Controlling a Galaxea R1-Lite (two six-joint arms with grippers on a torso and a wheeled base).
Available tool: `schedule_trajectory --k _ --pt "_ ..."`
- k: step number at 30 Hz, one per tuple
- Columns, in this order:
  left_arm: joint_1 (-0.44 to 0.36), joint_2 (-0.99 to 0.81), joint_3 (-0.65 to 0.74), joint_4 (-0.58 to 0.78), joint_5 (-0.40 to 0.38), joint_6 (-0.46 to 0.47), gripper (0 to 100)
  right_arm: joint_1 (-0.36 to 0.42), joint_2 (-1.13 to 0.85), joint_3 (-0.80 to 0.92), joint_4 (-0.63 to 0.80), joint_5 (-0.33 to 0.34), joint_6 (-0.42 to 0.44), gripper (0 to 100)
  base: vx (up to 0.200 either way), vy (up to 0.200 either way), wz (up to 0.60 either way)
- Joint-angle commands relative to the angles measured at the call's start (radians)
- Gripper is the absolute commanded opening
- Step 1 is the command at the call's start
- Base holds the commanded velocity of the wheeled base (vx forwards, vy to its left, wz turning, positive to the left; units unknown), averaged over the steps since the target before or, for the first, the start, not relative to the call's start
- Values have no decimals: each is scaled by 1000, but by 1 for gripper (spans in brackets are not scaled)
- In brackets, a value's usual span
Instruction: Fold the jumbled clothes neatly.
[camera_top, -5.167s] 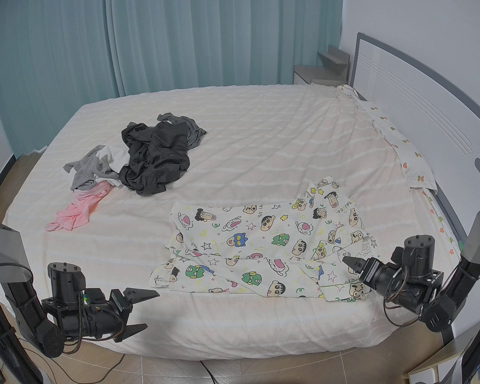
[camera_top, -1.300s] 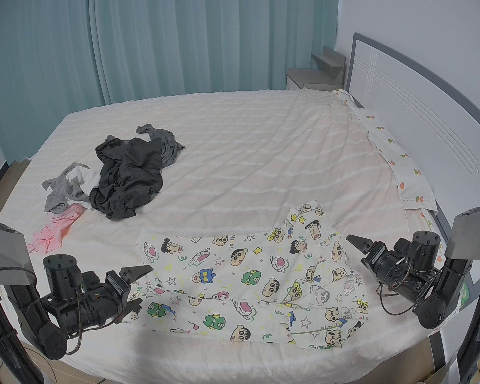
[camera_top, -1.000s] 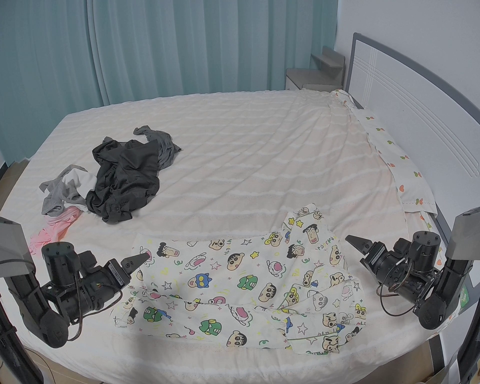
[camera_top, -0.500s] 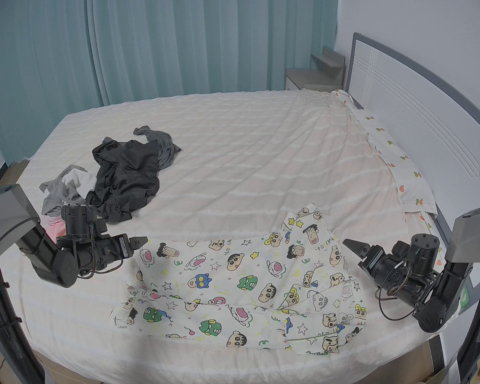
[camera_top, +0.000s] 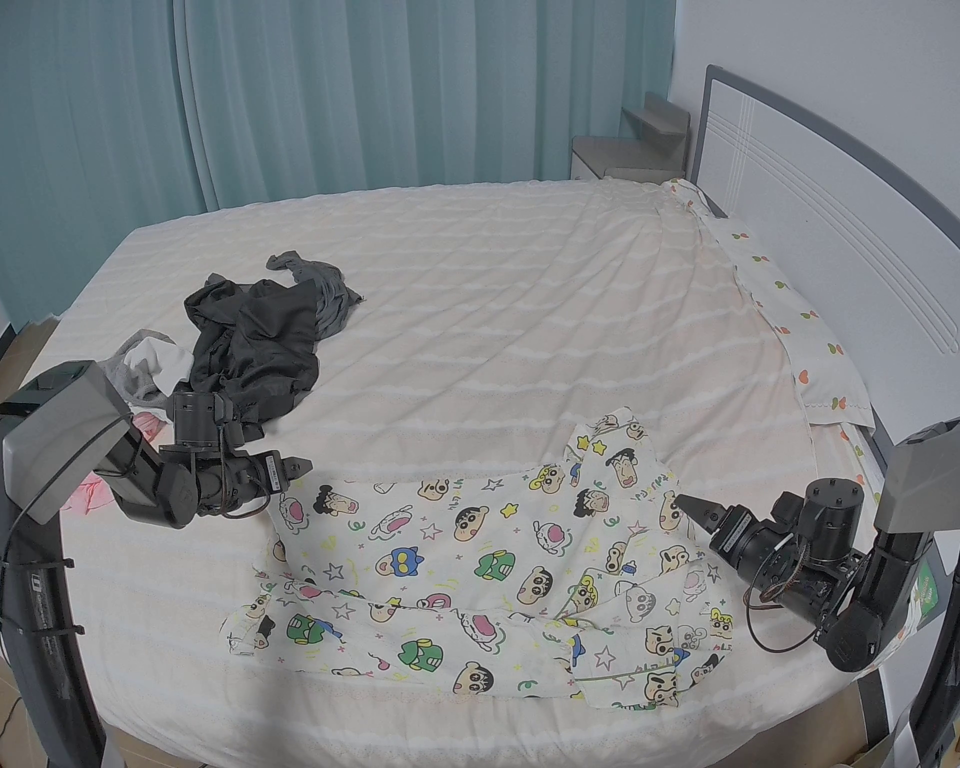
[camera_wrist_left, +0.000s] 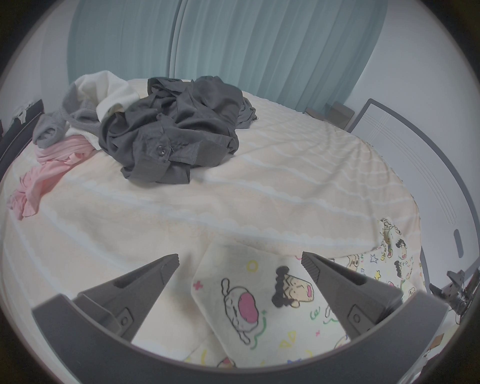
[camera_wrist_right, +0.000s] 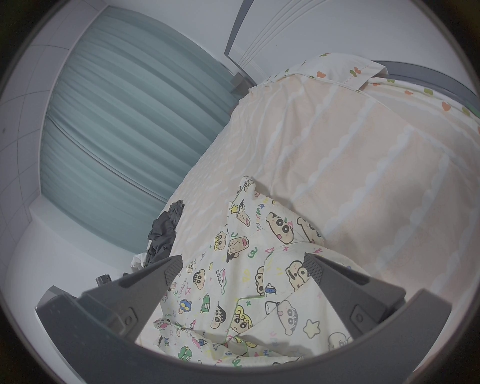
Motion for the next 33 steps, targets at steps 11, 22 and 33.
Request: schedule_trajectory --k 11,22,33 --pt "-55 113 -82 4 -8 -75 100 -27 0 -37 -9 1 -50 100 0 0 0" --pt "-78 95 -82 -17 16 -164 0 -125 2 -452 533 64 -265 100 0 0 0" --pt "-91 53 -59 -96 96 -272 0 -121 124 -814 890 205 -326 100 0 0 0"
